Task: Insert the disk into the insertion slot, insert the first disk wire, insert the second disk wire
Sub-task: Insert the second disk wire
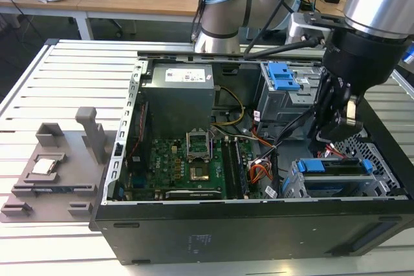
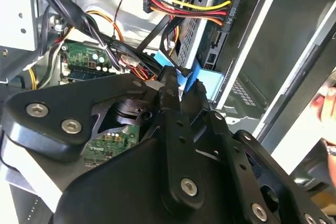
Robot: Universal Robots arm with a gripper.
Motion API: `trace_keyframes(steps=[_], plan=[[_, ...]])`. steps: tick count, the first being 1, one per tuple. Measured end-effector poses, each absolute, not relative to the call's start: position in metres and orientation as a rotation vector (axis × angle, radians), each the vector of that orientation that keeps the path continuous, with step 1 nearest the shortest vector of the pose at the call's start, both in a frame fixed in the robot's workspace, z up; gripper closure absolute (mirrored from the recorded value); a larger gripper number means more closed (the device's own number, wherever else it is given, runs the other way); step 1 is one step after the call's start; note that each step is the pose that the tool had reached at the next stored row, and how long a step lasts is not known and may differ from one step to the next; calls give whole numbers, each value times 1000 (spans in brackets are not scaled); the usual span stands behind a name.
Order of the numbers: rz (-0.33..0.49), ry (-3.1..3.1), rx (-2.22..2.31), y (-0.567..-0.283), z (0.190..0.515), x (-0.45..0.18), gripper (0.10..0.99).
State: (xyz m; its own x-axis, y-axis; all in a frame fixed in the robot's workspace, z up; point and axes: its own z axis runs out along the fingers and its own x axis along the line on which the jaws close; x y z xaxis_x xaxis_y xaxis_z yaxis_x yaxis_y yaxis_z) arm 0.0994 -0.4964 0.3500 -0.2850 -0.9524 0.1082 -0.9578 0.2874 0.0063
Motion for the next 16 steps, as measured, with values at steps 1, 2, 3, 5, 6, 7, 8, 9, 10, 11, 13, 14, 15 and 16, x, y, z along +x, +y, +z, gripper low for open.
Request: trace_keyframes(steps=[1, 2, 3, 5, 6, 7, 8, 9, 10, 11, 13, 14, 15, 16], plan=[[92, -2450, 1814, -496, 350, 100, 784], [95, -2464, 1791, -496, 349, 102, 784], [98, -2475, 1771, -496, 349, 103, 784], [106, -2484, 1750, -496, 349, 103, 784], [110, -2489, 1737, -496, 349, 103, 784], [119, -2501, 1711, -496, 349, 104, 784], [120, -2507, 1699, -495, 348, 105, 784], [123, -2507, 1696, -495, 347, 105, 784], [124, -2507, 1695, -495, 346, 105, 784], [128, -2505, 1693, -495, 345, 105, 784], [147, -2498, 1688, -494, 343, 105, 784], [153, -2495, 1686, -494, 342, 106, 784], [155, -2495, 1685, -494, 342, 106, 784], [156, -2494, 1685, -494, 343, 105, 784]])
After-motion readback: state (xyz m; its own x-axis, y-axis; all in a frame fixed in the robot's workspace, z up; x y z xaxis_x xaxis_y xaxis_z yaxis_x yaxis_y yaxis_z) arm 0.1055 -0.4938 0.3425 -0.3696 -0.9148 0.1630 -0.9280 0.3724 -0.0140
